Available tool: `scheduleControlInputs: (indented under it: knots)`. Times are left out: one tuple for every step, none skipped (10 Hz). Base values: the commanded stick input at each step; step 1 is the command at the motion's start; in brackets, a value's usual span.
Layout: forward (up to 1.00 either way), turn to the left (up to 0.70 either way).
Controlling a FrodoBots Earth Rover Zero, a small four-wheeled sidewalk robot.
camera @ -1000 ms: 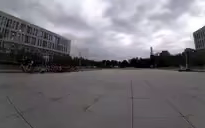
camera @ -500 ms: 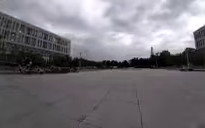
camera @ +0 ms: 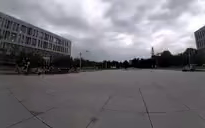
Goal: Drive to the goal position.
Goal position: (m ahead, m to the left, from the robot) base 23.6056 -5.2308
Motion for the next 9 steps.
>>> scheduleControlInputs:
  knots:
    - [0.7,0.0]
    - [0.7,0.0]
    - [0.7,0.0]
    - [0.7,0.0]
    - [0.7,0.0]
    - [0.7,0.0]
    - [0.7,0.0]
    - [0.7,0.0]
    - [0.7,0.0]
